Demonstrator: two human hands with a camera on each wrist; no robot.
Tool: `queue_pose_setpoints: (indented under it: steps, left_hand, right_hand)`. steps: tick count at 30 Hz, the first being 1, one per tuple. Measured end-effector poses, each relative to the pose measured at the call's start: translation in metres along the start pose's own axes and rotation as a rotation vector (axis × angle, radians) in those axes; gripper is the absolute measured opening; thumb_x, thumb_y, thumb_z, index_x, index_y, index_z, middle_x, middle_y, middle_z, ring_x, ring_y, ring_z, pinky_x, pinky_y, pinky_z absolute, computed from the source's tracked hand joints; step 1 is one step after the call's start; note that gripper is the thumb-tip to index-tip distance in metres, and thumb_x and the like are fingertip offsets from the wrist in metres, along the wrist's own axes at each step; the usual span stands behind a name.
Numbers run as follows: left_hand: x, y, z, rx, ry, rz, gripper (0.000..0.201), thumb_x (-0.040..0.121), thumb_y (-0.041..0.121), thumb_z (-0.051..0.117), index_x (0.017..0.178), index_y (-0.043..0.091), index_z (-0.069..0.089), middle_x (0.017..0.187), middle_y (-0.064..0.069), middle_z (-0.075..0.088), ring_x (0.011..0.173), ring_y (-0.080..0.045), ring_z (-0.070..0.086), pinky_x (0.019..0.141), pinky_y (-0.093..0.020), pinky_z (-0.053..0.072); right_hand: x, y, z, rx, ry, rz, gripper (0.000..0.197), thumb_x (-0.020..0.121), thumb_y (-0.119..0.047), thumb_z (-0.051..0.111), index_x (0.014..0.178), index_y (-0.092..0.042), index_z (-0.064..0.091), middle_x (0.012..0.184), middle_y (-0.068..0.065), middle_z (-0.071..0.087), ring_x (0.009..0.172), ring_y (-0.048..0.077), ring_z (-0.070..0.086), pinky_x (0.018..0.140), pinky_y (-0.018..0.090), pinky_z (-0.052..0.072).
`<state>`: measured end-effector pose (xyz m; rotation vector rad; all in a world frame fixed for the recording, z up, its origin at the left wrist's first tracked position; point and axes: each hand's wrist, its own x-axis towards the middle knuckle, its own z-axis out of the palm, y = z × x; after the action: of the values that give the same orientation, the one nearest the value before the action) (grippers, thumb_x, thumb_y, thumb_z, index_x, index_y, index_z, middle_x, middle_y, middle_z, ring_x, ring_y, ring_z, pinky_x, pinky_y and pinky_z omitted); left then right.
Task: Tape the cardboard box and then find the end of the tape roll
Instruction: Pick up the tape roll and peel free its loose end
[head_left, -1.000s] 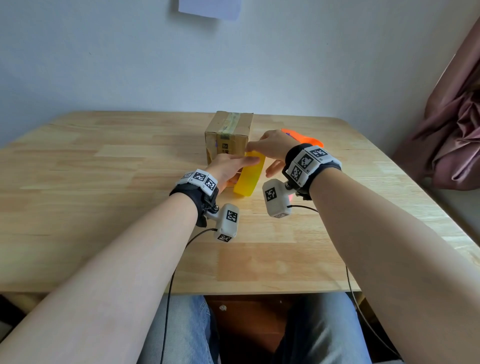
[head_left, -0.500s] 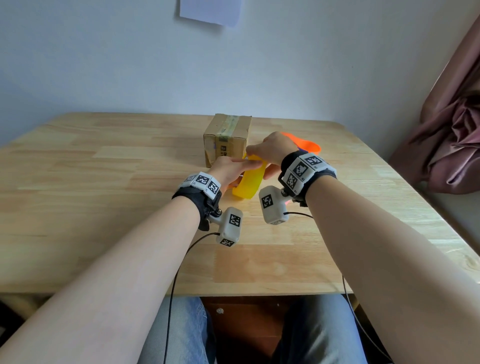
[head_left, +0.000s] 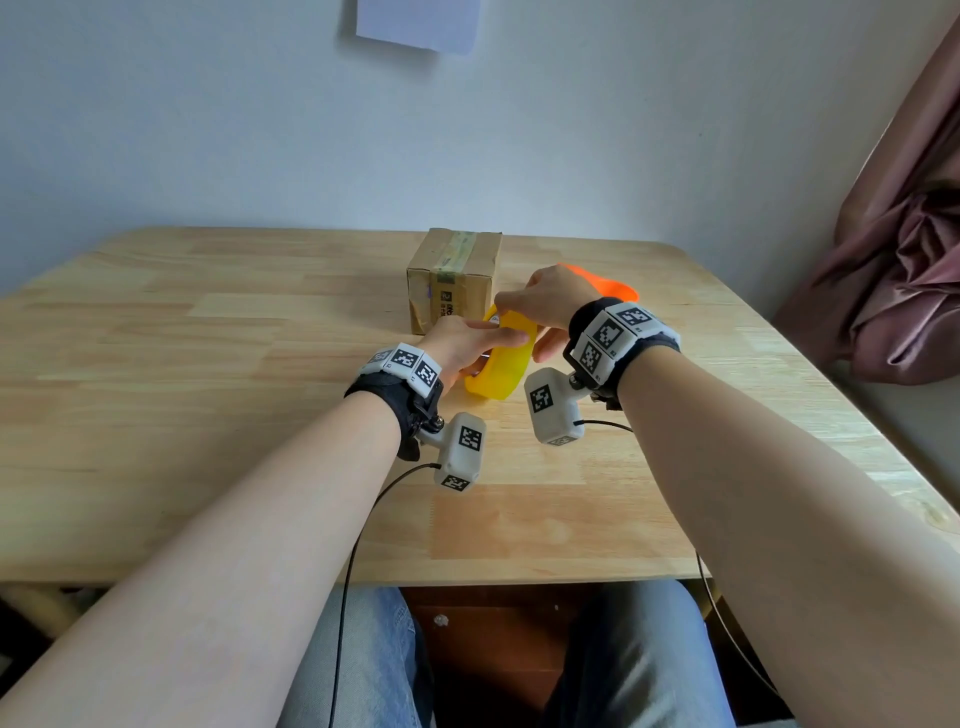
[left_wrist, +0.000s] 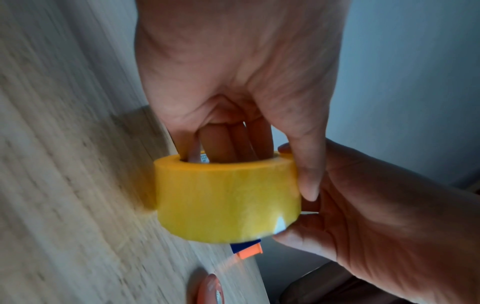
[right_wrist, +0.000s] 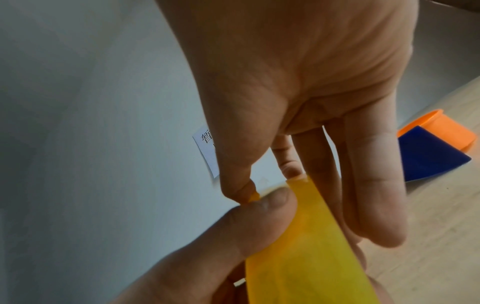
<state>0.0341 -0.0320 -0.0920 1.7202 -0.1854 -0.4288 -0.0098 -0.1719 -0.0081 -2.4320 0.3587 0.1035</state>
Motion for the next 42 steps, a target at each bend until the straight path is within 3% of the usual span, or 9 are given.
queue_pose_setpoints:
  steps: [3,6,8,11,17,28,32,37,42]
  left_hand:
    - [-0.001,0.0,0.001,-0.006,0.001,-0.003,0.093,0.045,0.049,0.094,0.126,0.01,0.074,0.114,-0.01,0.079,0.111,-0.029,0.072,0.099,-0.045,0.054]
    - [-0.002,0.001,0.002,0.0,0.023,0.007,0.076,0.062,0.044,0.094,0.128,0.012,0.073,0.115,-0.007,0.077,0.111,-0.025,0.069,0.089,-0.038,0.051]
    - [-0.003,0.002,0.003,0.004,0.03,0.002,0.08,0.058,0.046,0.094,0.127,0.012,0.073,0.116,-0.007,0.078,0.112,-0.025,0.069,0.09,-0.039,0.051]
    - [-0.004,0.002,0.002,-0.015,0.019,0.001,0.095,0.042,0.052,0.093,0.126,0.012,0.074,0.114,-0.008,0.08,0.112,-0.028,0.072,0.103,-0.047,0.053]
    - [-0.007,0.002,0.004,0.019,0.006,0.002,0.049,0.06,0.041,0.094,0.102,0.021,0.079,0.111,-0.009,0.08,0.112,-0.029,0.072,0.106,-0.05,0.052]
    - [-0.01,0.0,0.002,-0.022,0.021,0.008,0.089,0.042,0.052,0.093,0.121,0.015,0.077,0.114,-0.011,0.079,0.113,-0.032,0.071,0.107,-0.052,0.053]
    - [-0.014,0.003,0.006,-0.025,0.051,0.02,0.092,0.04,0.055,0.09,0.122,0.017,0.077,0.114,-0.008,0.079,0.113,-0.028,0.071,0.104,-0.049,0.053]
    - [-0.012,0.0,0.003,-0.057,0.036,0.004,0.103,0.039,0.053,0.094,0.129,0.009,0.072,0.118,-0.011,0.078,0.115,-0.031,0.071,0.108,-0.054,0.051]
    - [-0.017,0.001,0.002,-0.068,0.03,0.002,0.093,0.04,0.05,0.093,0.122,0.01,0.075,0.113,-0.01,0.079,0.112,-0.031,0.072,0.108,-0.055,0.051]
  right_hand:
    - [0.0,0.0,0.001,0.013,0.005,0.01,0.04,0.085,-0.046,0.068,0.105,-0.011,0.067,0.086,0.011,0.08,0.066,0.025,0.08,0.079,0.041,0.066]
    - [0.001,0.0,0.003,-0.002,0.015,0.031,0.04,0.086,-0.046,0.065,0.105,-0.01,0.069,0.085,0.01,0.08,0.068,0.025,0.081,0.058,0.029,0.057]
    - [0.001,-0.002,0.004,-0.012,0.001,0.04,0.041,0.085,-0.046,0.066,0.106,-0.01,0.07,0.08,0.01,0.078,0.066,0.025,0.081,0.053,0.028,0.052]
    - [0.001,-0.001,0.002,0.01,-0.033,0.032,0.042,0.083,-0.045,0.068,0.108,-0.012,0.065,0.085,0.011,0.078,0.063,0.028,0.08,0.071,0.041,0.064]
    - [0.0,0.002,-0.001,0.024,-0.02,0.009,0.04,0.085,-0.046,0.067,0.106,-0.013,0.063,0.091,0.013,0.079,0.066,0.032,0.08,0.084,0.049,0.065]
    - [-0.002,0.003,0.002,0.02,0.049,-0.013,0.036,0.087,-0.045,0.066,0.104,-0.013,0.066,0.077,0.01,0.081,0.061,0.024,0.08,0.072,0.036,0.066]
    - [-0.001,0.004,0.006,-0.018,0.034,-0.028,0.038,0.094,-0.041,0.064,0.118,-0.013,0.071,0.086,0.007,0.076,0.056,0.018,0.077,0.053,0.025,0.058]
    - [-0.003,0.0,0.005,0.03,-0.008,0.024,0.046,0.082,-0.047,0.071,0.105,-0.008,0.065,0.082,0.014,0.08,0.063,0.03,0.08,0.08,0.048,0.065]
    - [-0.005,-0.001,0.003,0.009,0.002,-0.001,0.041,0.086,-0.049,0.069,0.106,-0.014,0.06,0.086,0.011,0.079,0.059,0.028,0.079,0.079,0.047,0.066]
